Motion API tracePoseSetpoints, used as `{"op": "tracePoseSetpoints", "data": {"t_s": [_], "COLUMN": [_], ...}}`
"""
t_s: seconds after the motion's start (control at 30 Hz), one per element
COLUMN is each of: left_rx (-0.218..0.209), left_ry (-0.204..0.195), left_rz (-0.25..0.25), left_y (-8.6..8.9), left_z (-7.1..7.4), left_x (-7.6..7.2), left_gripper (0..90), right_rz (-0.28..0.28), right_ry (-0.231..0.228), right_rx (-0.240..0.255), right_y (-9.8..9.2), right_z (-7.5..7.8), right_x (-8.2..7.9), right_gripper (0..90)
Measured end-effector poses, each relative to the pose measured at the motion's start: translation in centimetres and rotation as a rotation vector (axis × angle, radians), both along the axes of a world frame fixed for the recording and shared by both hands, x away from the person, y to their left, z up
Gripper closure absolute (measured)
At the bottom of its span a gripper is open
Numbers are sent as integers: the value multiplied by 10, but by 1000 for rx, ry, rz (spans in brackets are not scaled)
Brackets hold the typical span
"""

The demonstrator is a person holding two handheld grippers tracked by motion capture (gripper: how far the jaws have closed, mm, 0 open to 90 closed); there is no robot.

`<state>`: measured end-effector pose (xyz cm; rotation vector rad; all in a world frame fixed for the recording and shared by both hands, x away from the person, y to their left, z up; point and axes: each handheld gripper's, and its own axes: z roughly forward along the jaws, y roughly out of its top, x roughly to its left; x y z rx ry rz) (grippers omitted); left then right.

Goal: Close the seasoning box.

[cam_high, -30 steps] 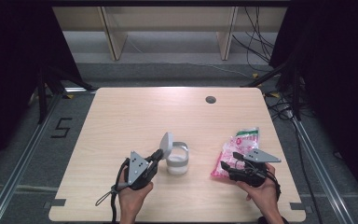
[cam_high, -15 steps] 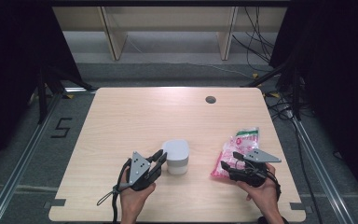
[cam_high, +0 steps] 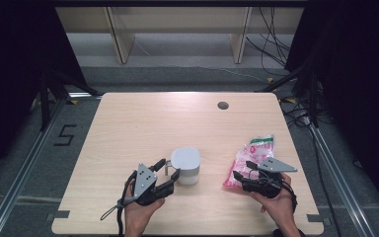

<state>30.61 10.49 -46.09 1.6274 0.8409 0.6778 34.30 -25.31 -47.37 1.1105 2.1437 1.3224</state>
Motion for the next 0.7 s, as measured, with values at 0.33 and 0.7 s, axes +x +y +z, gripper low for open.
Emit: {"op": "tracePoseSetpoints", "data": {"t_s": [0.33,0.7], "left_rx": [-6,5], "left_ry": [7,21], "left_rz": [-9,5], "left_y": [4,9], "left_z": [-4,-11], "left_x": [-1,-3], "left_gripper": [316,299], "right_rz": [15,24], "right_ry": [9,9], "right_rx": [-4,4], "right_y": [1,1], "right_z": [1,-1], "right_x": [-1,0], "right_gripper": [357,357]}}
